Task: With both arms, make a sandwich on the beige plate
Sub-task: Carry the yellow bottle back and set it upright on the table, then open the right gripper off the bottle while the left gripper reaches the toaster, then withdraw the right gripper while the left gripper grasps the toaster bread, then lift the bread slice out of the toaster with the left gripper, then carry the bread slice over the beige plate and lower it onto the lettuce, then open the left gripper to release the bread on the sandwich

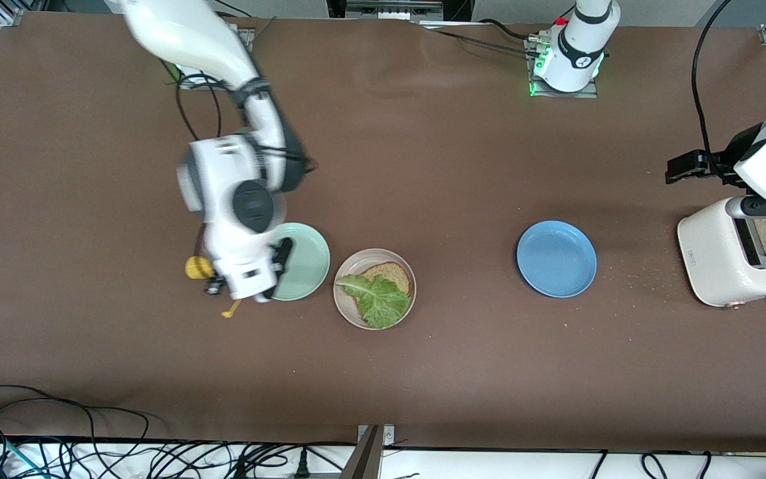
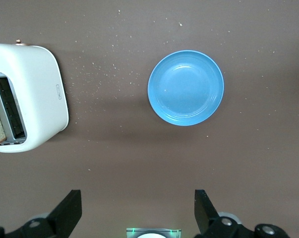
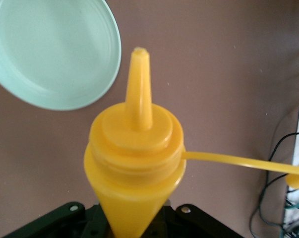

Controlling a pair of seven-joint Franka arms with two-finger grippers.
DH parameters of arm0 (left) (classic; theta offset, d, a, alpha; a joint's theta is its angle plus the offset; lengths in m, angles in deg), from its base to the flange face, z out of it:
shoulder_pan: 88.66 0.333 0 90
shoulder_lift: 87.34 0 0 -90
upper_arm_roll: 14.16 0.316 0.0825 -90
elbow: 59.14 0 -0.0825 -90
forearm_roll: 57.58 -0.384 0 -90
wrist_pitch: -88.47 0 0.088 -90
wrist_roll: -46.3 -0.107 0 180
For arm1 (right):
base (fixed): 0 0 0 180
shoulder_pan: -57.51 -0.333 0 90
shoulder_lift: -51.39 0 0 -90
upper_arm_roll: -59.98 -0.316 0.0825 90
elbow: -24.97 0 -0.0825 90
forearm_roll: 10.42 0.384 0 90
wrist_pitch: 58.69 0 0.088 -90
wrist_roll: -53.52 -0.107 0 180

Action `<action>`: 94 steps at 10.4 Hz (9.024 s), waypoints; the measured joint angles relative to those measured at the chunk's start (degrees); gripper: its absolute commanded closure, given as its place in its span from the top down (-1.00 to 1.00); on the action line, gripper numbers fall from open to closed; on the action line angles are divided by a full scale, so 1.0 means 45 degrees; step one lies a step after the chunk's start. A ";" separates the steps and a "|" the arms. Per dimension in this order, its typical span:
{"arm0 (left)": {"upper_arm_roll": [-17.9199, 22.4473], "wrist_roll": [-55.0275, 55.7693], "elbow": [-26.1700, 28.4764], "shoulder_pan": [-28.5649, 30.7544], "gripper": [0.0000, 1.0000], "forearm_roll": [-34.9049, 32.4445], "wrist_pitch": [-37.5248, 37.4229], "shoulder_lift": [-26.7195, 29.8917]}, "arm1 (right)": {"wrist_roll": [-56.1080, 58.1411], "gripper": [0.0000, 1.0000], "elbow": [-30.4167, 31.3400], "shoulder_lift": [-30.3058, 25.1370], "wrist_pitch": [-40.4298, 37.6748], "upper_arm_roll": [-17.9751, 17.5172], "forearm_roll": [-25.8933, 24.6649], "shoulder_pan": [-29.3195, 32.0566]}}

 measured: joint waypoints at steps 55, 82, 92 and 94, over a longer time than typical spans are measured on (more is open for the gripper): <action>-0.0344 -0.3847 -0.1935 0.4799 -1.00 -0.0680 0.1050 -0.2664 | -0.7619 1.00 -0.1262 -0.2239 -0.6344 -0.0383 0.3901 0.6979; -0.0387 -0.2319 -0.1770 -0.2848 -1.00 1.6196 0.4643 -0.8254 | -1.1002 1.00 0.2039 -0.5184 -0.3869 -0.1923 0.1454 0.6353; -0.0374 -0.6517 -0.0198 -0.4458 -1.00 1.9485 0.8414 -0.9026 | -1.1007 1.00 0.2040 -0.5184 -0.3867 -0.1923 0.1454 0.6354; -0.0366 -0.7642 0.0081 -0.4512 -1.00 2.0142 0.8627 -0.9230 | -1.1007 1.00 0.2041 -0.5184 -0.3867 -0.1923 0.1454 0.6355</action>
